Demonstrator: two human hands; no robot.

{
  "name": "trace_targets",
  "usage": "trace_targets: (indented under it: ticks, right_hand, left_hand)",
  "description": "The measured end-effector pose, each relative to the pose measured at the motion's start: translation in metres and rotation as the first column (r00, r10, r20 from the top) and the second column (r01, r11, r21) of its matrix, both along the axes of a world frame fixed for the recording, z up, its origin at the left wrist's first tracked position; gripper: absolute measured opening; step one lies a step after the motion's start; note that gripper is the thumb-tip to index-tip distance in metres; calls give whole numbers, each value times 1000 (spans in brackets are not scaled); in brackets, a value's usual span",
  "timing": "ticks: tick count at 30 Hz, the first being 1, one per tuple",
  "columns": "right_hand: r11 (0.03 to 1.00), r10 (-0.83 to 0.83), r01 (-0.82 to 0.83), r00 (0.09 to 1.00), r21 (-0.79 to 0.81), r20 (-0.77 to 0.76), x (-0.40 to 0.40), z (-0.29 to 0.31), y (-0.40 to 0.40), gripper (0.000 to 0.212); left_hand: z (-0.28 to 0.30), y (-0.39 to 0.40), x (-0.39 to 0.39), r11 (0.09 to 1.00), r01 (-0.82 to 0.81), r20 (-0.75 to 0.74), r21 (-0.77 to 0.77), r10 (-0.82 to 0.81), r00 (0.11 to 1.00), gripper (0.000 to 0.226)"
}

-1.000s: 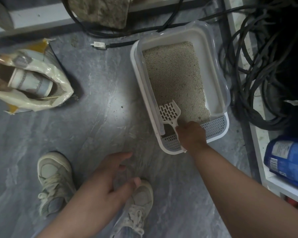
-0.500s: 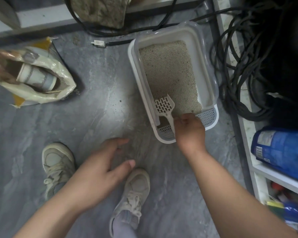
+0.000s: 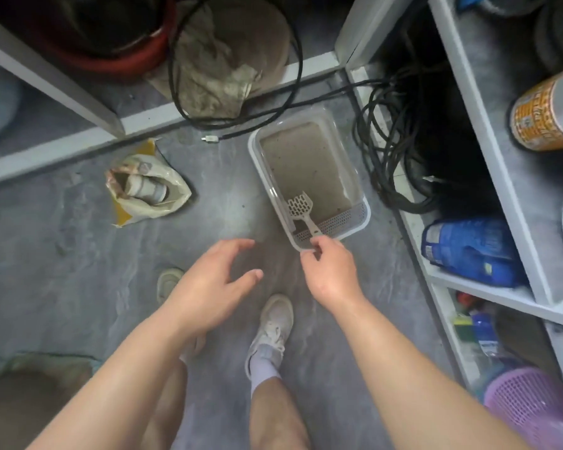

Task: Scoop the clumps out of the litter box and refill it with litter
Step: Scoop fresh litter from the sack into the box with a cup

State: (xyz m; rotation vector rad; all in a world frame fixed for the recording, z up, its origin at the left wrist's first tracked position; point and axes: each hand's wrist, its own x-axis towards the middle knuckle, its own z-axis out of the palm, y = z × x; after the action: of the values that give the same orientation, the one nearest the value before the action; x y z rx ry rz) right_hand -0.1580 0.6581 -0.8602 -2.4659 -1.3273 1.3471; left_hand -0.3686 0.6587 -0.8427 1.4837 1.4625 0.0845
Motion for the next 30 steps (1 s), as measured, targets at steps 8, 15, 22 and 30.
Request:
trace_targets:
  ticks: [8, 15, 22, 30]
  right_hand:
    - [997, 15, -9, 997, -74, 75, -24, -37, -62, 49]
    - [985, 97, -71, 981, -157, 167, -41, -142, -113, 57]
    - [973, 193, -167, 967, -159, 164, -34, -251, -136, 62]
    - [900, 425, -435, 886, 14, 185, -18, -354, -128, 69]
  left_hand:
    - [-43, 5, -19, 944, 320, -154, -73, -328, 932, 65]
    - [-175, -3, -23, 773, 617, -237, -149, -634, 736, 76]
    - [-288, -26, -16, 687, 718, -292, -108, -713, 638, 86]
    - [-381, -44, -11, 639, 739, -257, 212, -694, 673, 86]
